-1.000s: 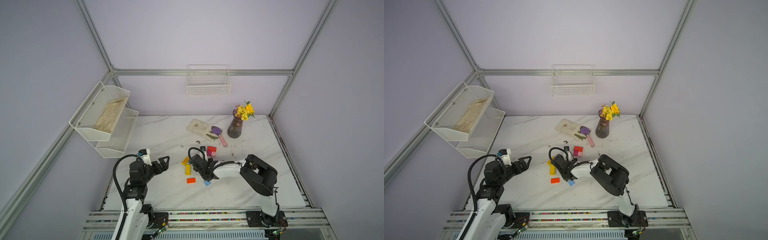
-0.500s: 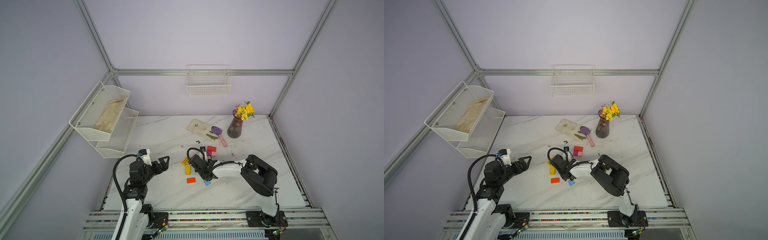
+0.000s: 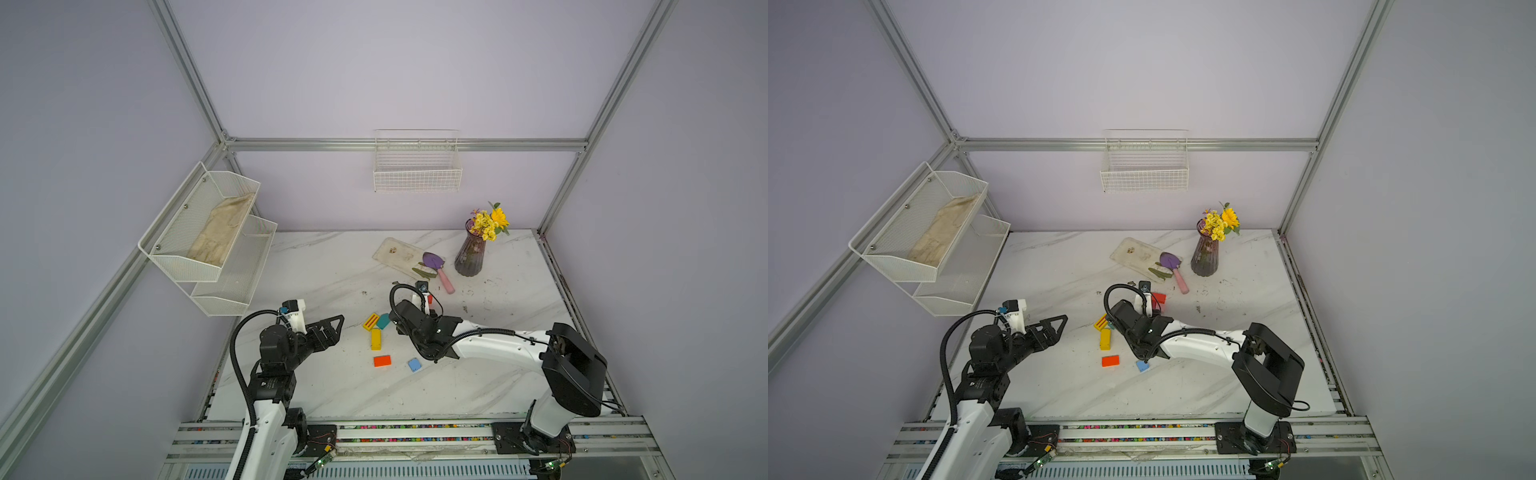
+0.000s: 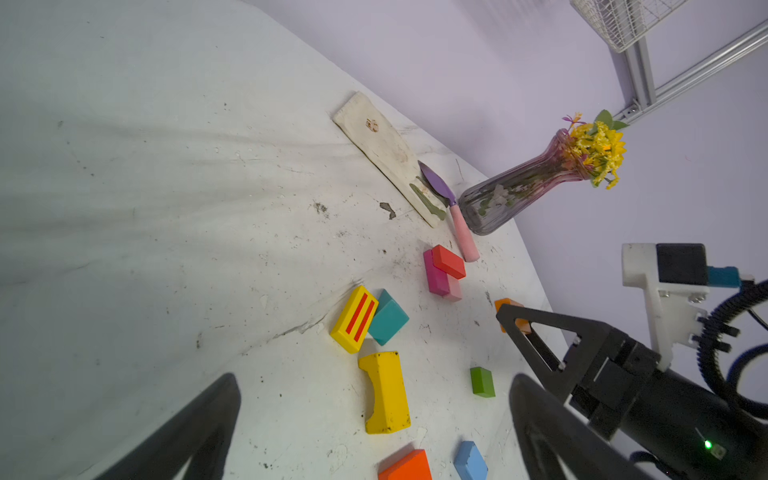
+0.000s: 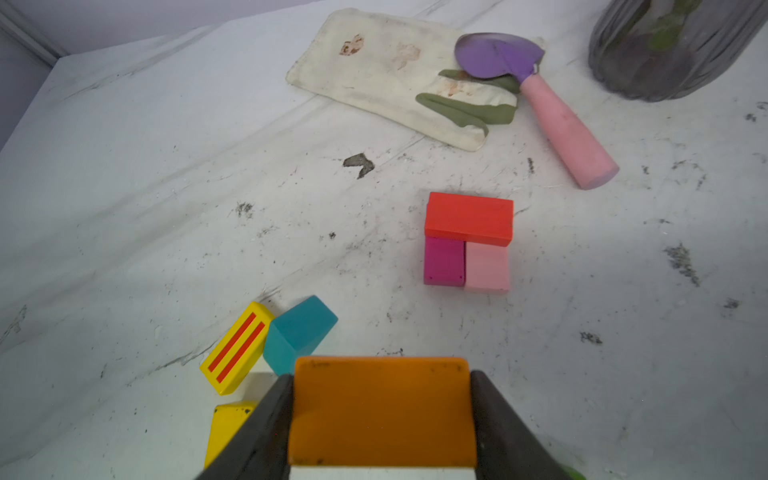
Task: Build the wood block tower
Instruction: 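Lift the orange block and carry it toward the red-topped stack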
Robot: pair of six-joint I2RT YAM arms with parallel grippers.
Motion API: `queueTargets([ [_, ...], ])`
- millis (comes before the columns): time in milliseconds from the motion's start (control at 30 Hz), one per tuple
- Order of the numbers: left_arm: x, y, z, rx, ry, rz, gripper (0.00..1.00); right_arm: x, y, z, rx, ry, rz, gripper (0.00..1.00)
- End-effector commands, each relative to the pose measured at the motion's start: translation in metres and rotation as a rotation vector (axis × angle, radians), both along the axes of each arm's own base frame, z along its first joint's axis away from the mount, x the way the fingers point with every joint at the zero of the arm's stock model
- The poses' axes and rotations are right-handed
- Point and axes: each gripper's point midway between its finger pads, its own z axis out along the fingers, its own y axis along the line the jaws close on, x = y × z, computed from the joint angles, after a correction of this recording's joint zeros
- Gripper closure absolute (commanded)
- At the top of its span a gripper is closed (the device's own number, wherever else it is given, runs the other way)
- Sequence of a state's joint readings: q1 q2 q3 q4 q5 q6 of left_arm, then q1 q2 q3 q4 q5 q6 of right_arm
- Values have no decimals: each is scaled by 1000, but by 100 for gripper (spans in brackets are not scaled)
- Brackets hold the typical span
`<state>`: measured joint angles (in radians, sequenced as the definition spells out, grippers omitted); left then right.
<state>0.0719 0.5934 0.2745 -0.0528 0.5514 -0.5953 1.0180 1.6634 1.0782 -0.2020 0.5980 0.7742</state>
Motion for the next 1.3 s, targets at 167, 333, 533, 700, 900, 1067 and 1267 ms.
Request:
queueTargets([
  [167,-3,-17,10,-68,-86,-108,0,9,-49,-2,-45,-3,-118,65],
  [333,2,-21,3,-91,-48,-135,0,15,-62,-9,-45,16,-156,66],
  [533,6,-23,-2,-97,-9,-150,0,21,-66,-19,-37,42,-178,68],
  [700,5,-21,-2,-90,-15,-135,0,27,-59,-28,-40,70,-164,68],
  [900,5,-18,0,-80,-29,-122,0,35,-47,-40,-45,98,-143,68],
  [1067,6,-17,0,-76,-28,-116,0,42,-42,-49,-61,113,-137,68],
  [1267,7,-17,-1,-73,-27,-111,0,56,-38,-68,-60,155,-137,68],
])
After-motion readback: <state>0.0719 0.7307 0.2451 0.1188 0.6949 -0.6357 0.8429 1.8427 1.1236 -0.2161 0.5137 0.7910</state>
